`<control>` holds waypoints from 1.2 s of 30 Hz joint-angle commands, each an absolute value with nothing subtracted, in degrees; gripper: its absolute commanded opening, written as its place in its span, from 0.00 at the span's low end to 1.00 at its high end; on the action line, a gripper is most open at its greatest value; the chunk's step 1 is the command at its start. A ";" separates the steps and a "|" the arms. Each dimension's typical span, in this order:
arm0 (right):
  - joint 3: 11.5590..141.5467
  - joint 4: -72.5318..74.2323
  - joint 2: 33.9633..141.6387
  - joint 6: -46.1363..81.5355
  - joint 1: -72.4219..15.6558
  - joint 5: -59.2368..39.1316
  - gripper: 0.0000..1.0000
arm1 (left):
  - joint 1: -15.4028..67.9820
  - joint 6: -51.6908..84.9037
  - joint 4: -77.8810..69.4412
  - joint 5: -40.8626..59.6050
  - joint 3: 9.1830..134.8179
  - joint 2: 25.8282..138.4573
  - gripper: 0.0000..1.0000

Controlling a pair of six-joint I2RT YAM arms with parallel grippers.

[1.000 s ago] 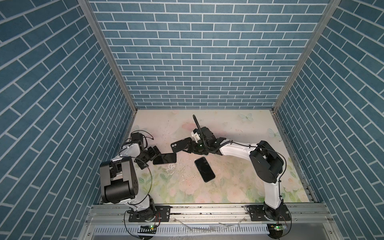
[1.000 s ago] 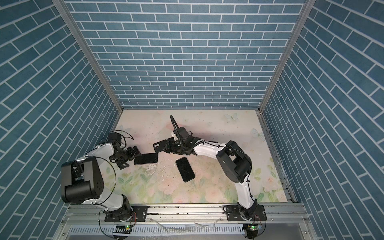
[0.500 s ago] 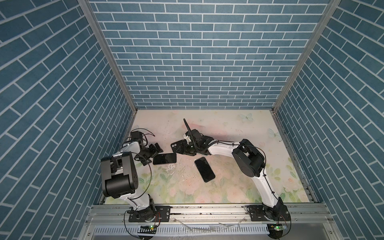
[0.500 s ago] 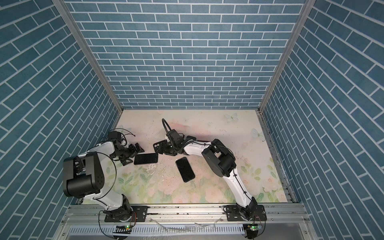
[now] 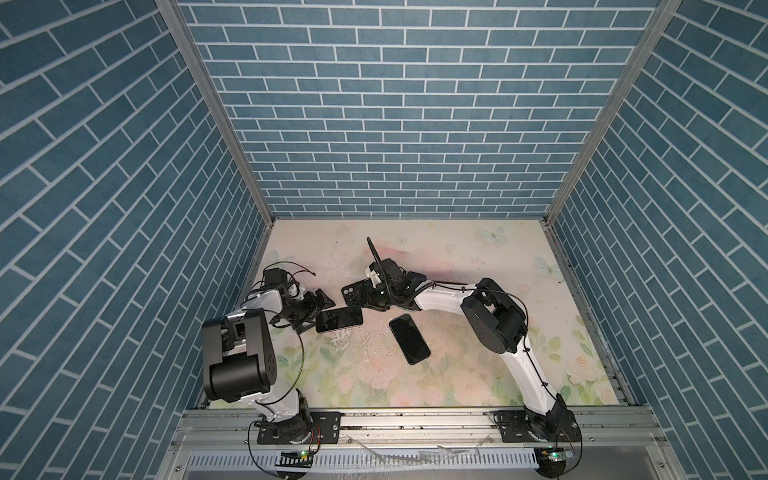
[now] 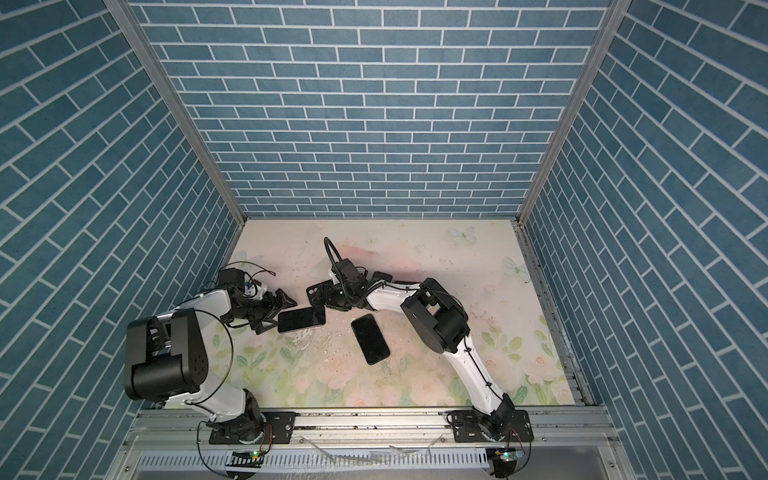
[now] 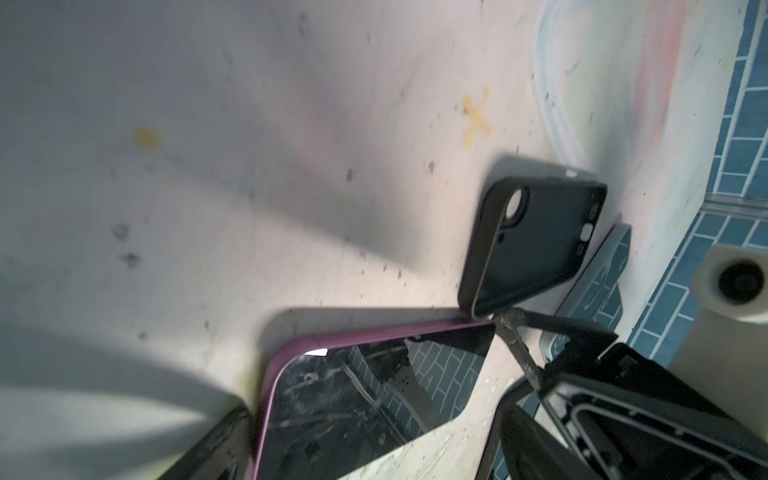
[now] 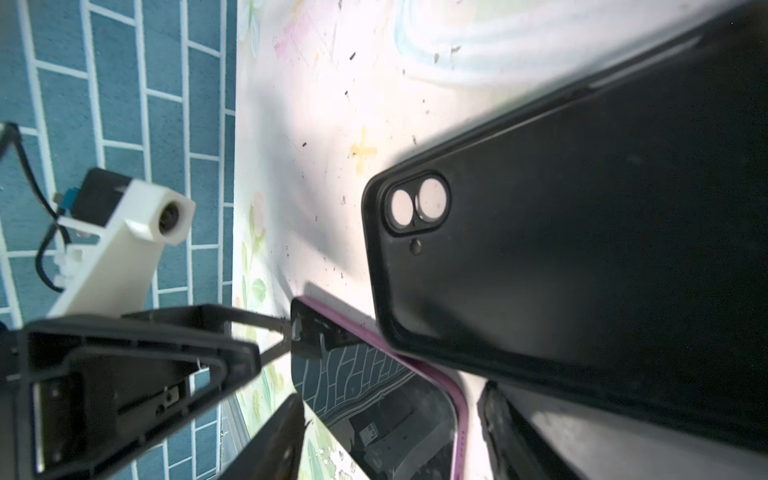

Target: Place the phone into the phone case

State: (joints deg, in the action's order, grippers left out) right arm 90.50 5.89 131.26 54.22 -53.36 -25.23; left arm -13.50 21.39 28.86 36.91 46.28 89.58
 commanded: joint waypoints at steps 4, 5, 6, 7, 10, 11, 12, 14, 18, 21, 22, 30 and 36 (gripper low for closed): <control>83.78 0.29 128.47 54.51 -53.62 -22.65 0.69 | -10.37 20.86 32.08 39.92 43.81 85.13 0.95; 83.29 0.04 128.00 54.26 -53.62 -22.35 0.69 | -9.83 21.19 31.93 39.89 43.42 84.72 0.95; 82.85 -0.32 127.52 53.91 -53.61 -22.17 0.69 | -9.35 21.62 31.41 39.69 43.06 84.28 0.95; 82.49 -0.60 127.18 53.55 -53.67 -22.15 0.69 | -9.02 22.23 30.92 39.32 42.67 83.86 0.95; 82.17 -1.09 127.12 52.71 -53.52 -23.40 0.69 | -8.79 23.64 28.84 39.13 41.45 83.05 0.95; 82.23 -1.31 127.31 52.44 -53.61 -24.03 0.69 | -8.71 24.07 28.22 39.10 41.13 82.86 0.95; 82.41 -1.61 127.44 52.15 -53.61 -24.90 0.68 | -8.55 24.42 27.51 39.09 40.72 82.84 0.95; 82.51 -2.38 127.34 51.11 -53.61 -26.11 0.67 | -8.11 25.14 26.49 38.90 40.23 82.88 0.95; 82.25 -5.42 126.04 47.52 -53.62 -27.11 0.66 | -7.14 26.04 24.76 38.85 38.92 83.09 0.95; 82.32 -6.63 126.09 45.38 -53.61 -28.73 0.65 | -6.43 26.55 23.55 39.27 38.34 83.23 0.94; 82.42 -6.32 125.98 44.98 -53.52 -29.88 0.65 | -6.18 26.85 23.04 39.48 38.06 83.23 0.94; 78.92 5.00 123.81 44.08 -53.16 -42.28 0.61 | -4.66 29.33 18.11 41.22 35.94 80.95 0.92; 72.75 17.18 120.90 46.58 -51.39 -47.77 0.57 | -4.33 29.59 17.85 40.87 35.52 81.70 0.92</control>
State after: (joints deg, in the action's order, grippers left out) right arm 74.54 10.00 123.33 45.28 -51.03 -40.69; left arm -5.43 28.99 20.14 37.98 36.56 81.34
